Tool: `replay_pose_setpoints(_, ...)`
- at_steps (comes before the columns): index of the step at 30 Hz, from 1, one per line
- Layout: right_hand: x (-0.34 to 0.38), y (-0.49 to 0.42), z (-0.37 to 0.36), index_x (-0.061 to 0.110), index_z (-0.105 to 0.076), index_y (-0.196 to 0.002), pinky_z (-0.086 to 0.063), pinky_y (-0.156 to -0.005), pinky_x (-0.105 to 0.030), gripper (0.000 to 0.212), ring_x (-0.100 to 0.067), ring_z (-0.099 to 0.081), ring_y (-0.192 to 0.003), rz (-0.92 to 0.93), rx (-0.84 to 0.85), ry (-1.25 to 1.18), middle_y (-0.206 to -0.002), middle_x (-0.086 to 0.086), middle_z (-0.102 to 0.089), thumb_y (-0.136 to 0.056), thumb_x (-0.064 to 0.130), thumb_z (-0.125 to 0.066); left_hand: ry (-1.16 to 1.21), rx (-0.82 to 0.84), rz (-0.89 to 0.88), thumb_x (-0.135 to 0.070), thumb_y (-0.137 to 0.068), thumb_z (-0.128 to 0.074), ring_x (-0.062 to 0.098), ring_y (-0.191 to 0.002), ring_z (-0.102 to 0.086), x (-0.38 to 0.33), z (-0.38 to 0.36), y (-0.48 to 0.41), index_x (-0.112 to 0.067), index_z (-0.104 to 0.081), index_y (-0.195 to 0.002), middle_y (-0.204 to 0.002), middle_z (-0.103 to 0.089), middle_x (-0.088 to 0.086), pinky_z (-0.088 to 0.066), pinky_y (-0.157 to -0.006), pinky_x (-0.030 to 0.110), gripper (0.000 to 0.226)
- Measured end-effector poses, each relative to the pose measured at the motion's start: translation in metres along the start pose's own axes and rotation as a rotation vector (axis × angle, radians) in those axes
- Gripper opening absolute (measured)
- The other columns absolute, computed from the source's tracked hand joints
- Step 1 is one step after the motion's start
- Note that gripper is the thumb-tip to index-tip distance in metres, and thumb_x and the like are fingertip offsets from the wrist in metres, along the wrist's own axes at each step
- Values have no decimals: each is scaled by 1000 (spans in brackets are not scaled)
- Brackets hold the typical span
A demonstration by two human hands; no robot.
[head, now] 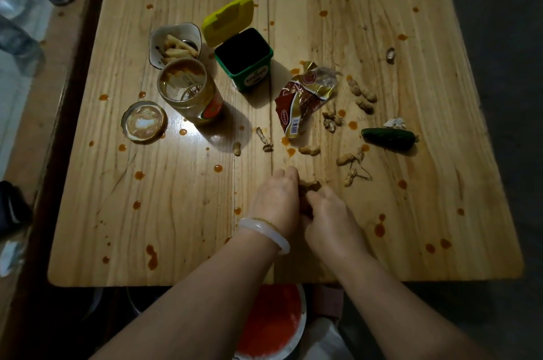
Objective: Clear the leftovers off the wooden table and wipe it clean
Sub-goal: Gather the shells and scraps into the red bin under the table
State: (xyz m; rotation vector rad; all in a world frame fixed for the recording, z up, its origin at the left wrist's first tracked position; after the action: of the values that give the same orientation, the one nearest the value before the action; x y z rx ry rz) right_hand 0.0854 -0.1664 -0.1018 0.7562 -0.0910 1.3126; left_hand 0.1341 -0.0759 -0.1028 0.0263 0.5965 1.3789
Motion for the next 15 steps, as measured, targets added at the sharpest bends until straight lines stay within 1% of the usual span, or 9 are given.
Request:
replay_pose_setpoints(2,2,0,0,21,-58,-113,-46,-70,-24,20,-11,-49,-88,9,2,-7,-111,4,-50,-95,14,-56,-24,-11,8,-20,-91,-54,10,-78,-52,2,0,1,-21,-50,-108,-99,-52,-2,-49,-69,24,18)
replay_pose_setpoints(5,6,2,-1,23,-57,-119,-51,-73,-24,26,-11,-53,-91,11,-2,-25,-112,5,-55,-94,15,-58,-49,-48,-9,-25,-91,-55,9,-78,-48,5,2,3,-20,-57,-101,-97,-46,-3,-51,-69,25,10)
replay_pose_setpoints(7,7,4,0,25,-56,-117,-52,-72,-25,27,-10,-56,-91,-7,-7,-57,-105,8,-55,-92,15,-61,-40,-46,-24,-27,-92,-54,10,-79,-50,8,5,6,-20,-59,-97,-96,-47,-3,-52,-70,26,10)
replay_pose_setpoints(9,6,8,1,26,-57,-113,-49,-68,-21,25,-8,-56,-89,-31,-16,-94,-97,11,-52,-92,15,-62,-12,-19,-10,-28,-93,-51,12,-78,-54,13,7,12,-20,-57,-95,-89,-53,-5,-51,-68,26,10)
replay_pose_setpoints(11,3,12,2,25,-63,-113,-45,-66,-14,23,-4,-55,-89,-63,-28,-172,-99,11,-52,-91,15,-63,120,-5,68,-30,-91,-55,10,-74,-56,24,13,23,-23,-55,-93,-82,-57,-7,-51,-64,25,7)
replay_pose_setpoints(12,2,14,4,25,-66,-110,-46,-67,-12,21,-2,-56,-90,-87,-24,-235,-102,12,-54,-91,16,-65,215,1,121,-30,-90,-58,8,-73,-56,32,15,30,-25,-54,-93,-81,-57,-9,-50,-62,22,7)
replay_pose_setpoints(14,5,20,7,31,-69,-94,-50,-71,-15,15,-2,-58,-90,-103,12,-354,-100,15,-58,-89,17,-69,400,-3,216,-28,-87,-64,2,-76,-56,46,23,51,-28,-56,-96,-83,-58,-14,-48,-64,16,12)
replay_pose_setpoints(15,8,25,8,33,-68,-87,-52,-72,-17,16,-3,-59,-88,-95,35,-391,-96,15,-59,-87,18,-71,469,-11,250,-28,-85,-66,1,-78,-59,53,27,65,-27,-60,-99,-85,-61,-14,-49,-66,16,15)
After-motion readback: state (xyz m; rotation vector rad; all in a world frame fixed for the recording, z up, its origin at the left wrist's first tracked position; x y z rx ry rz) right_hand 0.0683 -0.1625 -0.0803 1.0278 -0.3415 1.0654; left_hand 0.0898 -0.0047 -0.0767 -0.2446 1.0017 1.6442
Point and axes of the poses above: each hand's wrist, its own y-axis away from the middle knuckle, its own z-axis out of the back of the hand, x = y × z, the point moved 7 cm from there along -y, towards the middle knuckle
